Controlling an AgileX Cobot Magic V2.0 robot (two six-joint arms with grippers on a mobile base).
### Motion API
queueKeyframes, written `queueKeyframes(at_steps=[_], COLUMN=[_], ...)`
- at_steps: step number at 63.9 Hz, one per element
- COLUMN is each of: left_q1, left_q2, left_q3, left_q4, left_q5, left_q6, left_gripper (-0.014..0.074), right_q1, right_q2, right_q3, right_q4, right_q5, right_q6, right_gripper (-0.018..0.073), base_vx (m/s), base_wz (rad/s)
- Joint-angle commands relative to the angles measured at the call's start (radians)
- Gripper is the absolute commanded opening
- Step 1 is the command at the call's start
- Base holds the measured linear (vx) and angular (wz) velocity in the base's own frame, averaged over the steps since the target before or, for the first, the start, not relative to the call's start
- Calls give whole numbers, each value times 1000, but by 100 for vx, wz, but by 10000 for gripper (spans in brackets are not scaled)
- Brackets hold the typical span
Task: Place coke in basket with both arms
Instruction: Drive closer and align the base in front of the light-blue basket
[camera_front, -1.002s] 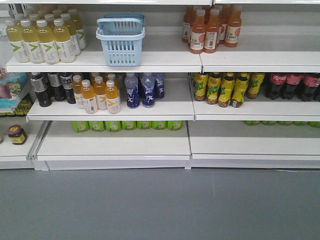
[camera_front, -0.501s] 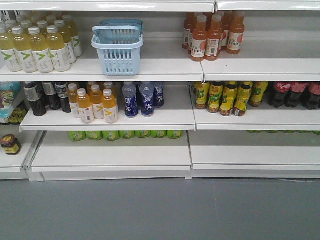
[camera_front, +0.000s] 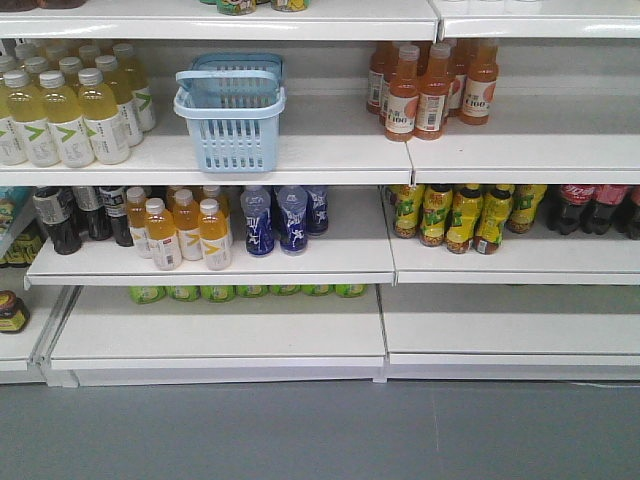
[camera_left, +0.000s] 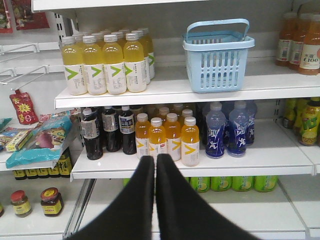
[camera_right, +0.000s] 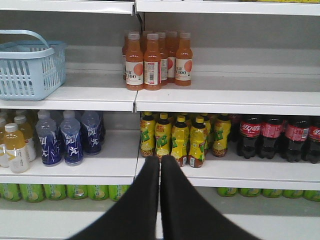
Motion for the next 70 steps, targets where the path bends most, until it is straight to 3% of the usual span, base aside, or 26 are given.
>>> queueKeyframes(at_steps=[1, 70], left_q1=[-7, -7], left_q2=[-18, -18], left_q3=[-33, -33], left_q4=[-2, -2], left_q5=[-72, -72], left_q6=[-2, -2], left_gripper=[-6, -6], right_q1=[-2, -2], right_q2=[-13, -13], right_q3=[6, 6], right_q4=[0, 0], right_q5=[-75, -75], right_q6=[-9, -9], right_gripper=[-2, -2], base_vx=[14, 13], base_wz=[0, 1])
